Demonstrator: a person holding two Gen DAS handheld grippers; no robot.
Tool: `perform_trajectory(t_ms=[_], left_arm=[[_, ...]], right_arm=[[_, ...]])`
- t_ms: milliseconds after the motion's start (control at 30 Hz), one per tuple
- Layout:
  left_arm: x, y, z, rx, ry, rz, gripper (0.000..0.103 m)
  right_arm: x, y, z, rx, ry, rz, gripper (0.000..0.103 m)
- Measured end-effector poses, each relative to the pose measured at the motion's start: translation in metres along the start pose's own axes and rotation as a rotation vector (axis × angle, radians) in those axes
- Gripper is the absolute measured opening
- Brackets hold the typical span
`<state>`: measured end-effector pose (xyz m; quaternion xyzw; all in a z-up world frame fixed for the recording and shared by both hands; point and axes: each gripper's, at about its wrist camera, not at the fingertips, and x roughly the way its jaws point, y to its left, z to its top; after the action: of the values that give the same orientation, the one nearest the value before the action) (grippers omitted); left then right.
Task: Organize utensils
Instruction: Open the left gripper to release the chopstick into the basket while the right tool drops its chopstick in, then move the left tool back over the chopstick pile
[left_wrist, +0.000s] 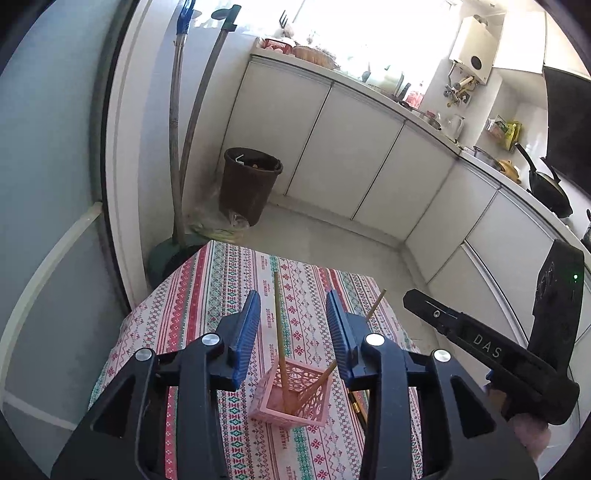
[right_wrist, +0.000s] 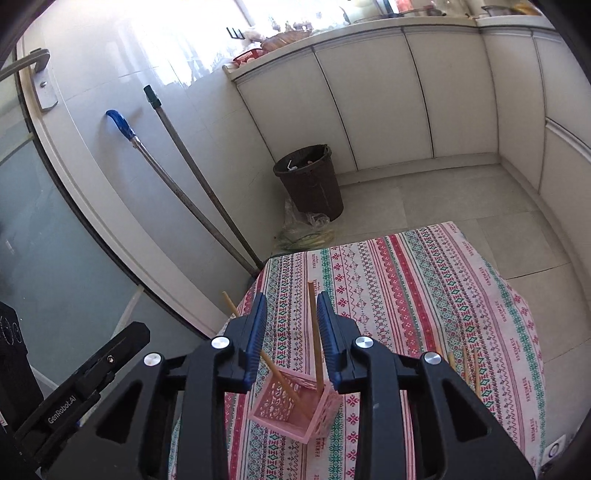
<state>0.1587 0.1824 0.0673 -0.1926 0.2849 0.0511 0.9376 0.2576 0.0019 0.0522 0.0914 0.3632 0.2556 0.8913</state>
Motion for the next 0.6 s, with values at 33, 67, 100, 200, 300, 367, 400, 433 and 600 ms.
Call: perform_trajectory(t_ms=[33,67,100,200,300,367,400,433,600], left_arm=[[0.000,-0.002,-0.001,0.004,0.000,0.001,0.038],[0.000,-0.003,-0.002,0.007,-0.001,0.004,0.041],[-0.001,-0.005,-0.004,0.013,-0.001,0.006,0.044],[-0.002,-0.011,-0.010,0.038,-0.003,0.023,0.052],[-0.003,-0.020,-0.017,0.074,-0.014,0.062,0.067],[-0.004,-0.024,-0.026,0.093,-0.026,0.091,0.077],[-0.005,-0.026,-0.030,0.097,-0.028,0.096,0.083],[-0.005,-0.028,-0.035,0.101,-0.025,0.101,0.086],[-0.003,-0.037,-0.060,0.118,0.007,0.126,0.096]], right_arm=[[-0.002,0.001,-0.002,-0.015,-0.005,-0.016,0.030],[-0.004,0.002,-0.003,-0.028,-0.009,-0.032,0.030],[-0.007,0.002,-0.005,-0.041,-0.014,-0.050,0.030],[-0.013,0.002,-0.012,-0.074,-0.024,-0.098,0.035],[-0.022,-0.001,-0.021,-0.109,-0.043,-0.153,0.046],[-0.029,-0.003,-0.028,-0.135,-0.061,-0.204,0.060],[-0.033,-0.006,-0.032,-0.139,-0.077,-0.234,0.076],[-0.039,-0.011,-0.036,-0.135,-0.096,-0.267,0.086],[-0.063,-0.055,-0.050,-0.068,-0.121,-0.435,0.096]])
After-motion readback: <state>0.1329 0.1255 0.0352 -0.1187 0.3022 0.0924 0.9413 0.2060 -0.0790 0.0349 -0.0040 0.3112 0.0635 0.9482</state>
